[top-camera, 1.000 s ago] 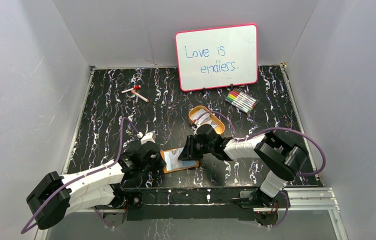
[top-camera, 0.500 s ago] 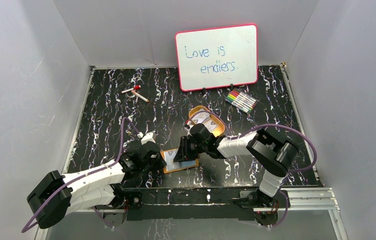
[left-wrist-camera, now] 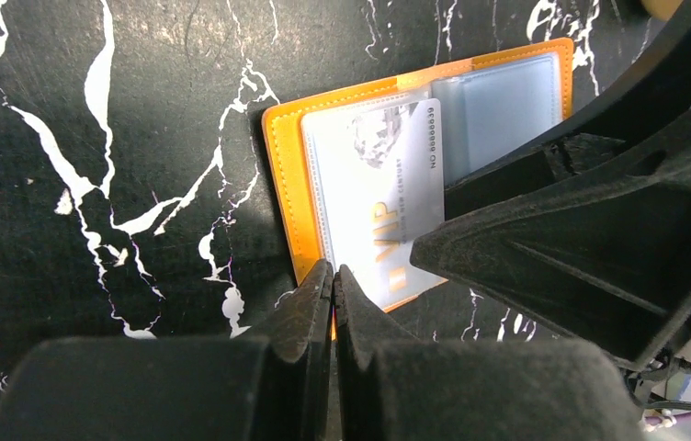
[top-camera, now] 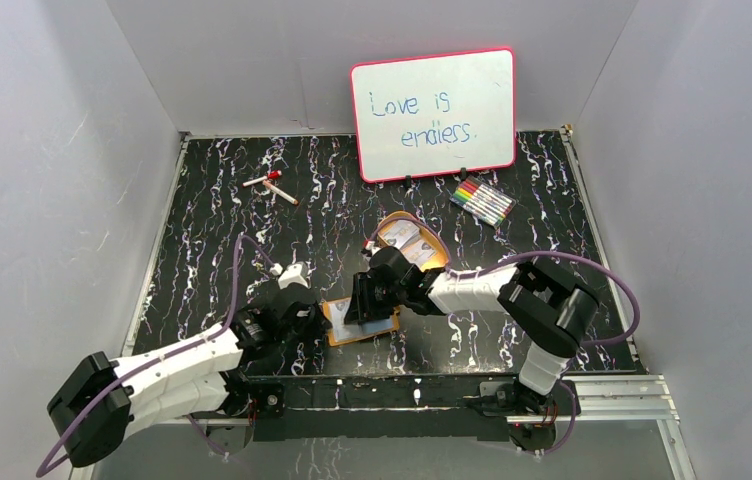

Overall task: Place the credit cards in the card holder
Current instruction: Insert the credit card into the card holder.

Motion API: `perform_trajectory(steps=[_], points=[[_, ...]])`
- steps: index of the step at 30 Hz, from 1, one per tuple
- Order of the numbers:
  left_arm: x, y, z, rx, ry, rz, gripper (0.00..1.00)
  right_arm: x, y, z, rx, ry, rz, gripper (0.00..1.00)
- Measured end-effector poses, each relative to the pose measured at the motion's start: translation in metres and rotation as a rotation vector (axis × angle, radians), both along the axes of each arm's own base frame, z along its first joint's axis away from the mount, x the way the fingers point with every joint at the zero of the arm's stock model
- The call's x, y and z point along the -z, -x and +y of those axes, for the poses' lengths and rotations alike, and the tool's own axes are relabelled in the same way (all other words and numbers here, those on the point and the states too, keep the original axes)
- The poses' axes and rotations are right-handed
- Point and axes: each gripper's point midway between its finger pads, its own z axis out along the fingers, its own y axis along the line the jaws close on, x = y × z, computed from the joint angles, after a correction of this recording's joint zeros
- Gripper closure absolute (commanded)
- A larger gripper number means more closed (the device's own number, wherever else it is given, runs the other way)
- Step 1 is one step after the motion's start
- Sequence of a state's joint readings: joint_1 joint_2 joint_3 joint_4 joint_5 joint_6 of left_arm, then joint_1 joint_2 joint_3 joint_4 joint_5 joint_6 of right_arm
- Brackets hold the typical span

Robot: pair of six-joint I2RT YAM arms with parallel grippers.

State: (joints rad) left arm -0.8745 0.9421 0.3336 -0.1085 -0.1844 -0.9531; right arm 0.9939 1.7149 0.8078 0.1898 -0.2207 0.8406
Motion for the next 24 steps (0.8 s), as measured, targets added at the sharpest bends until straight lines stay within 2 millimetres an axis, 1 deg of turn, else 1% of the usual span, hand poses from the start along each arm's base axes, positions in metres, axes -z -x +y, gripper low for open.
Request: perform_trajectory(steps=[6, 14, 17, 20, 24], points=[[-0.006, -0.002, 0.002, -0.008, 0.01, -0.024, 1.0, 0.0, -0.002, -0.002, 0.006, 0.024, -0.013, 0.56], [0.006, -0.001, 0.003, -0.007, -0.026, 0.006, 1.0, -0.002, 0.008, 0.003, -0.044, 0.009, -0.017, 0.58], [0.007, -0.001, 0.002, -0.005, -0.027, 0.009, 1.0, -0.004, 0.012, 0.006, -0.066, 0.0, -0.017, 0.56], [0.006, -0.002, 0.001, -0.004, -0.023, 0.002, 1.0, -0.006, 0.011, 0.007, -0.074, -0.003, -0.028, 0.54], [0.006, -0.003, 0.002, 0.001, -0.029, -0.003, 1.0, -0.012, 0.007, 0.0, -0.06, 0.027, -0.057, 0.51]])
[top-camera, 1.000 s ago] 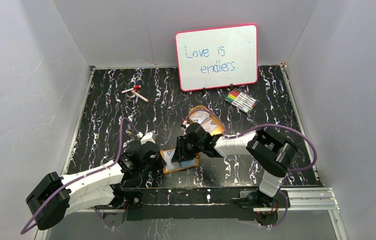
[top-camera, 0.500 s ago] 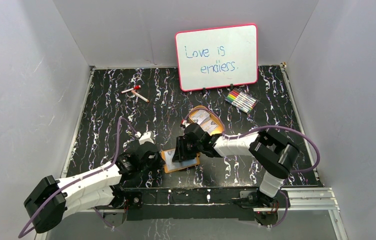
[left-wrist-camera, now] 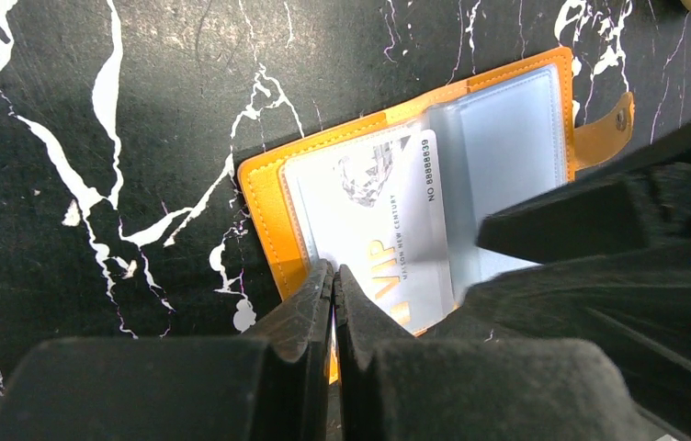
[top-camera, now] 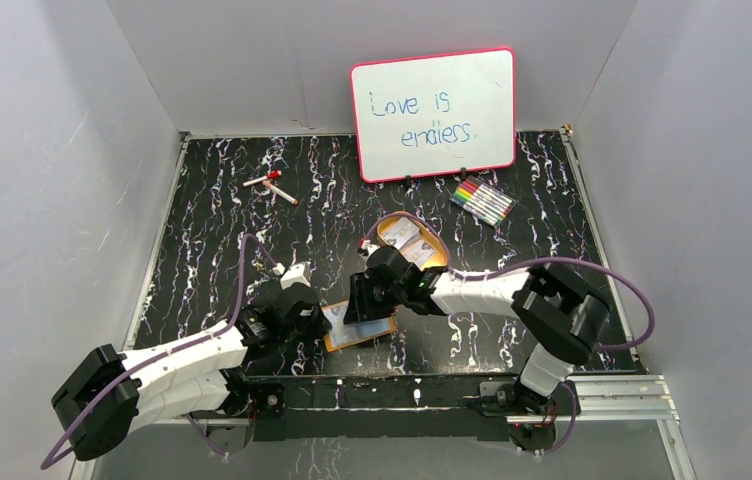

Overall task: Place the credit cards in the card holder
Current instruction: Insert the credit card into the card holder, then turn over the card slot in the card holder.

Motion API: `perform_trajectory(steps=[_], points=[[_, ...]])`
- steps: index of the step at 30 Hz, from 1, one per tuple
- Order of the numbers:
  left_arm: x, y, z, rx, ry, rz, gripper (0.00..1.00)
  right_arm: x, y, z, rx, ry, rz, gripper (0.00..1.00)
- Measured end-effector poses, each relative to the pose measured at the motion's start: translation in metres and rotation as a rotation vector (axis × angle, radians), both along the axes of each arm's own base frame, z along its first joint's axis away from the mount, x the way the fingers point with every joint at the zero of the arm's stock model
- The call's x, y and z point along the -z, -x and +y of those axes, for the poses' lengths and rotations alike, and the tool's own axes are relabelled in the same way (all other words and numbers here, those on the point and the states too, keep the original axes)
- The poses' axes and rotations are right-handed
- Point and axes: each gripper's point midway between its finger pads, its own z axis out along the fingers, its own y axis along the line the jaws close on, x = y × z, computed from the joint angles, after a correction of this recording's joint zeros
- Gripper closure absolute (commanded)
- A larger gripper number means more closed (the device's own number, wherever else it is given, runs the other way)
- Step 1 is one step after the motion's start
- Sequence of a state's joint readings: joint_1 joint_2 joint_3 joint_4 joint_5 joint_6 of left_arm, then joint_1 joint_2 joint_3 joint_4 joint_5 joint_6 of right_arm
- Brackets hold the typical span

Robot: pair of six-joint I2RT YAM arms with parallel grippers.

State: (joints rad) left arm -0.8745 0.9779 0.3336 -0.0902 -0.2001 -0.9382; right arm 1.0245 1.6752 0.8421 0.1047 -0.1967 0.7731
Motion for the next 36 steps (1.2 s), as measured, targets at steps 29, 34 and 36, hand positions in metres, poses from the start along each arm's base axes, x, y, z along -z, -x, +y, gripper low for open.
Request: perform_trajectory(steps=[29, 34, 36], points=[[0.002, -0.018, -0.017, 0.038, -0.039, -0.02, 1.0, 0.001, -0.012, -0.073, 0.162, 0.136, -0.067, 0.49], [0.002, -0.018, -0.018, 0.038, -0.038, -0.021, 1.0, 0.001, -0.011, -0.079, 0.177, 0.131, -0.066, 0.49], [0.002, -0.018, -0.018, 0.038, -0.037, -0.021, 1.0, 0.002, -0.01, -0.08, 0.18, 0.133, -0.06, 0.49]])
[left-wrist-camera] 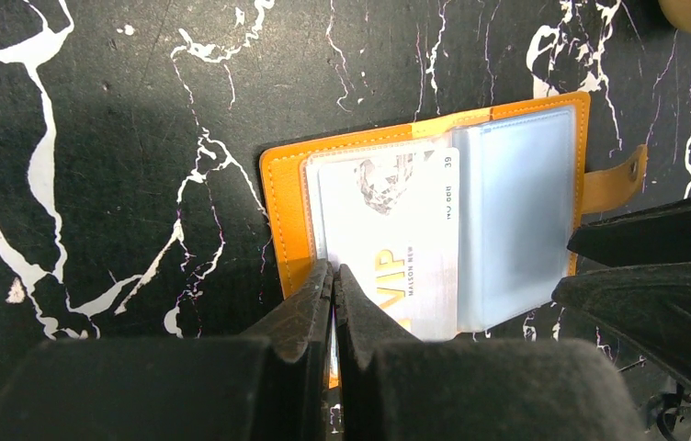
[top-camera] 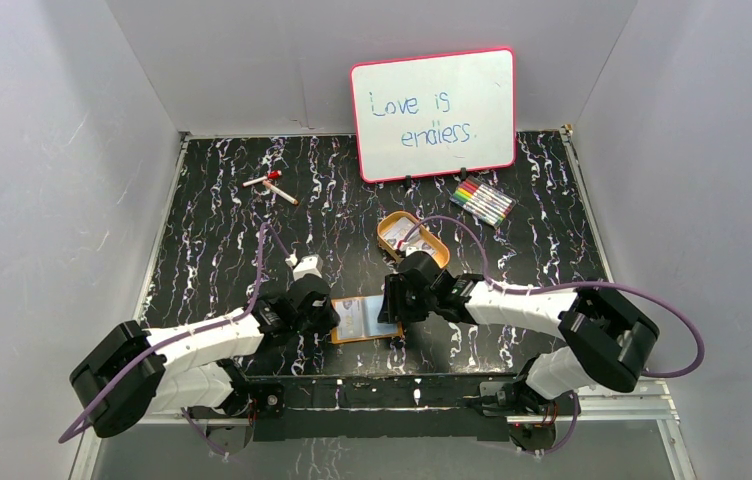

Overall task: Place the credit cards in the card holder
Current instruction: Turn over the card slot in the card holder.

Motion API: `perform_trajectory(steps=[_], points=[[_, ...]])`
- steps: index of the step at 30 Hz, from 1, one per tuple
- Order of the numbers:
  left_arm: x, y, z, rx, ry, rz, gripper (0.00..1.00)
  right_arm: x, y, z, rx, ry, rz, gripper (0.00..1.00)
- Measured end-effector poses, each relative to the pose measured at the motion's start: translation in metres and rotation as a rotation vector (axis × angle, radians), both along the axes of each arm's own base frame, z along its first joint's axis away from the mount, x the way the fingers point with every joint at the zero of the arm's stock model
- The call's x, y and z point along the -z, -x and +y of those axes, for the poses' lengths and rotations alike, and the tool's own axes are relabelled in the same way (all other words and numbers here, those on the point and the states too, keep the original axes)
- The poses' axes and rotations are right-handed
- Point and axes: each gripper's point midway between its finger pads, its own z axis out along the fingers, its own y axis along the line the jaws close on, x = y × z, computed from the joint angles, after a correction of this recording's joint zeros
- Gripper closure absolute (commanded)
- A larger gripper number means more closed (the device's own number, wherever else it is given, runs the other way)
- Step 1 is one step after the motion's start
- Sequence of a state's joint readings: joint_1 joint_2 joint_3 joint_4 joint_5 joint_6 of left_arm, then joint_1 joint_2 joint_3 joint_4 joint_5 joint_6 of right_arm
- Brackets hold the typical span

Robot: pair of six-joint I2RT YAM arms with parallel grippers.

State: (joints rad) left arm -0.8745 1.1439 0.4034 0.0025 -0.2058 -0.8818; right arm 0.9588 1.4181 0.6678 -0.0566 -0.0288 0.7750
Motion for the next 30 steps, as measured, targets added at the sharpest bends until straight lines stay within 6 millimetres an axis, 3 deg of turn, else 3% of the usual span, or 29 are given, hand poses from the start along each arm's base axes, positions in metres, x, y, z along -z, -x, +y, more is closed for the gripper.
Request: perform_trajectory(steps=[19, 30], points=[[0.0, -0.001, -0.003, 0.003, 0.006, 0.001, 1.0, 0.004, 0.005, 0.015, -0.041, -0.058, 0.039, 0.51], [0.001, -0.002, -0.005, 0.006, 0.01, 0.002, 1.0, -0.008, 0.003, 0.03, -0.051, -0.145, 0.033, 0.51]])
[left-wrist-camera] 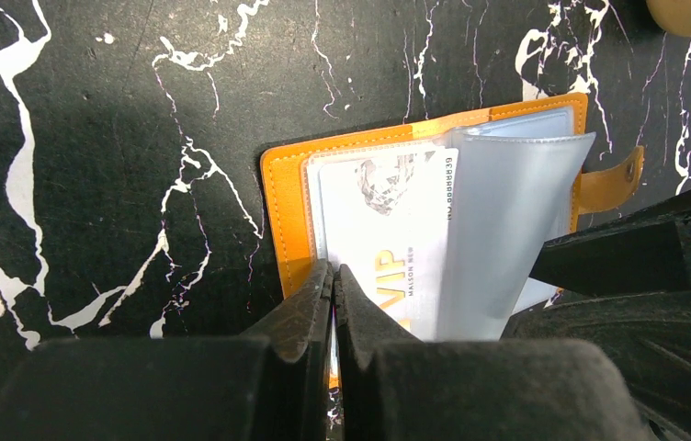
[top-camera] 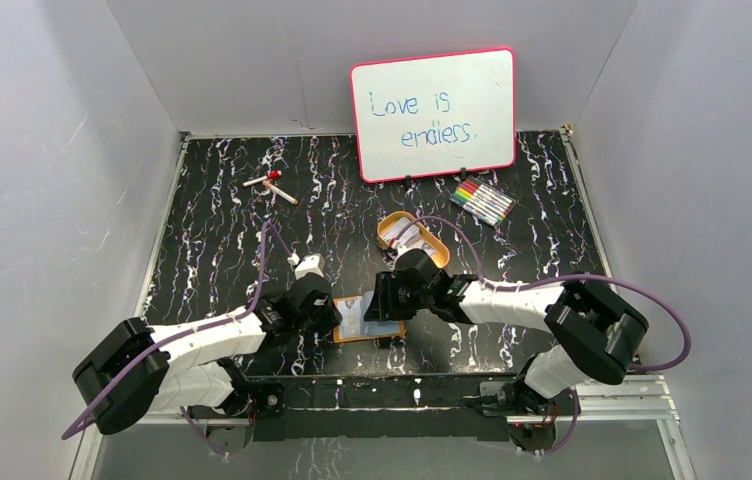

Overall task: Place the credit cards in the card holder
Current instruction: Turn over the card slot in the card holder.

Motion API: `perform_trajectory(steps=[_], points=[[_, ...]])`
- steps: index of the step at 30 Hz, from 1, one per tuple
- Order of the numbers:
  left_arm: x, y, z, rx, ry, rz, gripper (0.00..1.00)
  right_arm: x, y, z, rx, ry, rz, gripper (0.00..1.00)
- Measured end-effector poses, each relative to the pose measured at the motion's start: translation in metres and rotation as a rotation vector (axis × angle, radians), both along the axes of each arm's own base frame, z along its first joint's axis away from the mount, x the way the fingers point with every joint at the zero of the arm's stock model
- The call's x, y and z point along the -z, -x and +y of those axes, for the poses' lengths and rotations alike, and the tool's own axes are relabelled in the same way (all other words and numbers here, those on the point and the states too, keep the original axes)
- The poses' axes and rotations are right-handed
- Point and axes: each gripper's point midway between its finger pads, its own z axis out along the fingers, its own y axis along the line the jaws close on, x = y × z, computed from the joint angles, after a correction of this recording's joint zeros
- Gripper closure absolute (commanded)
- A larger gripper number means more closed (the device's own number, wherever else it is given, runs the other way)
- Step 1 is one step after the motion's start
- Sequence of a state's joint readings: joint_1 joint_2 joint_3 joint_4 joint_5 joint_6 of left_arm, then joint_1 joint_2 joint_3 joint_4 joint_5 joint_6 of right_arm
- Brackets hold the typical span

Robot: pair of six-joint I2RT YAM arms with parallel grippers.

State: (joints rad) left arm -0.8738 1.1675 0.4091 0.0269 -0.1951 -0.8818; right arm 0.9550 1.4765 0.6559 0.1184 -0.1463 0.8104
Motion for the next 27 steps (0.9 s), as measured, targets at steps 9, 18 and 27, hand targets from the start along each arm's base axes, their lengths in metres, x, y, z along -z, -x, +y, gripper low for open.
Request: perform_trajectory(steps=[9, 18, 27], points=[[0.0, 0.0, 0.0, 0.0, 0.001, 0.0, 1.0, -0.003, 0.0, 0.01, -0.014, -0.045, 0.009, 0.51], [0.0, 0.0, 0.0, 0.0, 0.001, 0.0, 1.0, -0.003, 0.006, 0.023, -0.063, -0.101, 0.037, 0.51], [0.0, 0.0, 0.0, 0.0, 0.002, -0.001, 1.0, -0.007, 0.01, 0.038, -0.127, -0.156, 0.054, 0.51]])
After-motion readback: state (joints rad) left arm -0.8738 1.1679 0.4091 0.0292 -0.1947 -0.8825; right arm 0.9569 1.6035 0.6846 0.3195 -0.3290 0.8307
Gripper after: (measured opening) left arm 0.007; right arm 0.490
